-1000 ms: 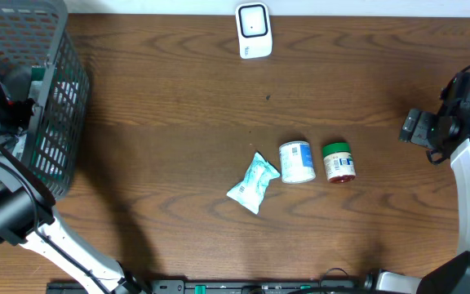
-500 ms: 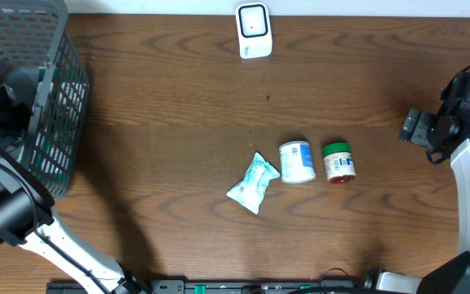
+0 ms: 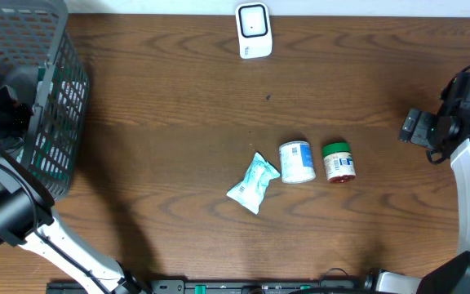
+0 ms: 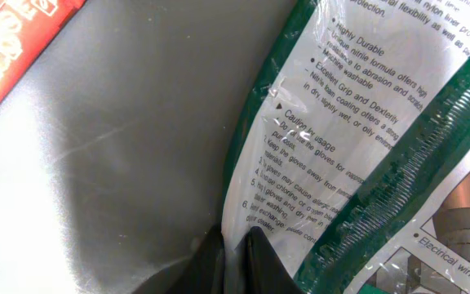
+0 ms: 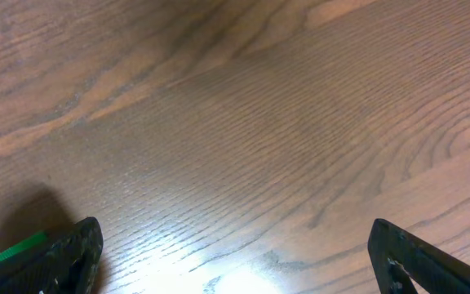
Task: Scan the item barcode
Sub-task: 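Lift the glove packet up out of the basket with the left gripper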
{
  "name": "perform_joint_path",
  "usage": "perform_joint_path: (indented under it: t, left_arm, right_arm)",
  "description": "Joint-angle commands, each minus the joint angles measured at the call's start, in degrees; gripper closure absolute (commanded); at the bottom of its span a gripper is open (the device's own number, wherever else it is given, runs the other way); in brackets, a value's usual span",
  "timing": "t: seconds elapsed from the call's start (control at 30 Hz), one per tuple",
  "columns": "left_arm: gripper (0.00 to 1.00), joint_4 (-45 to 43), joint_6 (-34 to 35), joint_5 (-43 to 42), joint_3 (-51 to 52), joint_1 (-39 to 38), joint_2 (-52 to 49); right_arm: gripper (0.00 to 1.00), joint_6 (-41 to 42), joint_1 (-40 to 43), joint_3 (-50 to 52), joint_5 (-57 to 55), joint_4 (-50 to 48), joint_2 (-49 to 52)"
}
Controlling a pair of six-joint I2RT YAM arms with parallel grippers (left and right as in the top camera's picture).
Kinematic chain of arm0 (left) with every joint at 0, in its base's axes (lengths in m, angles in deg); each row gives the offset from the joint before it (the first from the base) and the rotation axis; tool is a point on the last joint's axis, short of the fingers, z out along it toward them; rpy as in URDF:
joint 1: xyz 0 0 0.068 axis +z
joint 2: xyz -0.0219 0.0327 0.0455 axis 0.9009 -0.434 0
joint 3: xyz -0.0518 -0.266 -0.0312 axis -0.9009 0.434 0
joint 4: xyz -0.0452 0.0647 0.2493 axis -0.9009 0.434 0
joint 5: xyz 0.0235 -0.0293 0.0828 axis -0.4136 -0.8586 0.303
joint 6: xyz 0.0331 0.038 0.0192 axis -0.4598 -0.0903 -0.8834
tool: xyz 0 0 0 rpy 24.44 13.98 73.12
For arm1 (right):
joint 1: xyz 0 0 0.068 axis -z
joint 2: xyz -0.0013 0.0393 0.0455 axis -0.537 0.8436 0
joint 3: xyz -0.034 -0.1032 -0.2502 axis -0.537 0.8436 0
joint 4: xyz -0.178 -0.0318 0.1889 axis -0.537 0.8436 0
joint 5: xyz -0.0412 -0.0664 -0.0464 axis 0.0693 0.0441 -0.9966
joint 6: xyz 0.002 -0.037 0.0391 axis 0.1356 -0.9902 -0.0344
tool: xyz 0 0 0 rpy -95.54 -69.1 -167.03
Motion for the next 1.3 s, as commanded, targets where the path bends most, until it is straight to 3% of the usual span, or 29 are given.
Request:
perform_joint_path:
  t: [0.0,0.5,1.27]
  left_arm:
    - [0.93,0.9,2.3,-1.0,2.1,-0.4,-0.3]
    - [0.93,-0.6,14.1,-1.0,1.4,-0.4,14.3]
    - [0.93,-1.6,14.0,-0.5,7.5,-0.4,13.9]
  right_arm:
    - [0.01,-0.3,0.2,-0.7,-0.5,0.1,-0.3]
    - [0.01,-0.3,0.2,-0.7,-0.5,0.1,-0.3]
    - [0.01,-0.3,0.2,-0.7,-0.5,0.1,-0.3]
